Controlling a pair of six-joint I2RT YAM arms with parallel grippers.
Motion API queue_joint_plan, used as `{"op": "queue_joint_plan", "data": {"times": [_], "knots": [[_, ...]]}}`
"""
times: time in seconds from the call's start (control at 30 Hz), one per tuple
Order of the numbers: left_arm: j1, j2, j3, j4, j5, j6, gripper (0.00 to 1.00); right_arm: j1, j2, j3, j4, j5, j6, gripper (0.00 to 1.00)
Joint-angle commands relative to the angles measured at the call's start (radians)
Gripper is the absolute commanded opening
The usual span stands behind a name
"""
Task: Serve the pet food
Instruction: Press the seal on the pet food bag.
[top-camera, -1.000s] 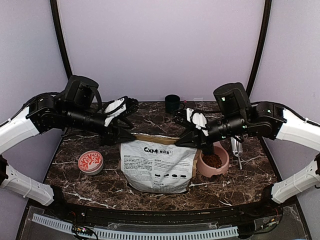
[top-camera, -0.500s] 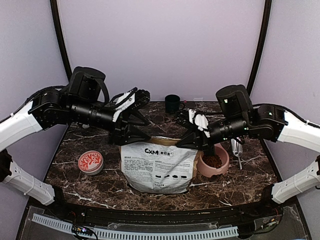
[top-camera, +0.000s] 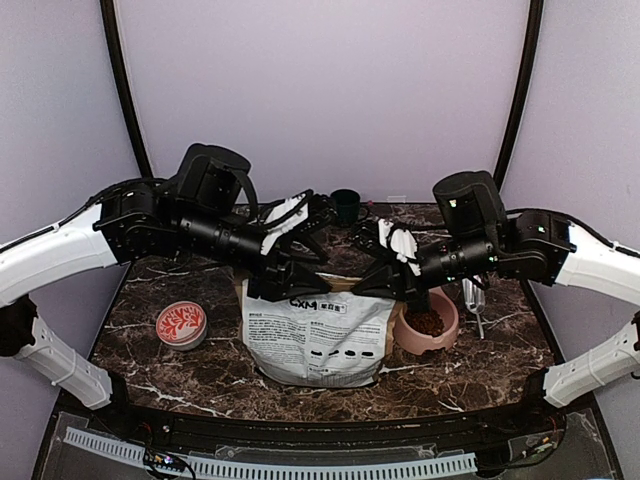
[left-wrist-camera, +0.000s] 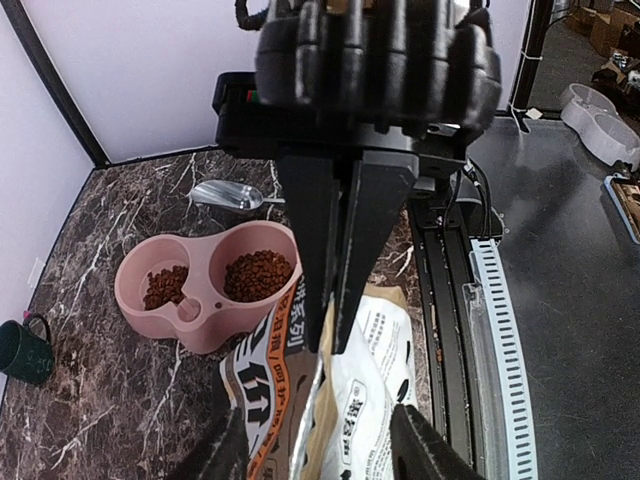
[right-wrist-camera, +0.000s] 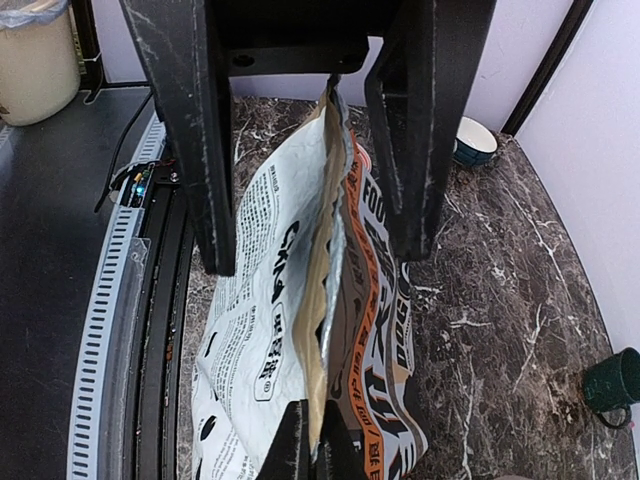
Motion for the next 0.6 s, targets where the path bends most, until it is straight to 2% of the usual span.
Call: {"op": "queue_joint_plan", "data": {"times": [0.0,0.27,0.4,0.47,0.53,0.57], "knots": [[-0.008,0.017,0.013,0.045,0.03,-0.016,0.5,0.0,-0.069,0.002,0.106,-0.031,-0.004,0.0],[-0.013,0.066,0.021,0.035,0.041,-0.014,0.5,0.0,-0.075,0.002,0.111,-0.034,-0.002,0.0],[-0.013,0.09,0.03,0.043,0.033,-0.009,0.45,0.0,-0.076,0.002,0.113,-0.037,0.0,0.0],[-0.016,0.103,0.038,0.035,0.01,-0.003,0.28,0.0,-0.076,0.002,0.113,-0.036,0.0,0.0],[-0.016,0.114,0.049,0.023,-0.021,0.005,0.07,0.0,-0.08,0.001,0.113,-0.038,0.0,0.0],[-0.017,0.118,0.05,0.017,-0.038,0.009,0.01,0.0,-0.081,0.002,0.113,-0.038,0.0,0.0]]}}
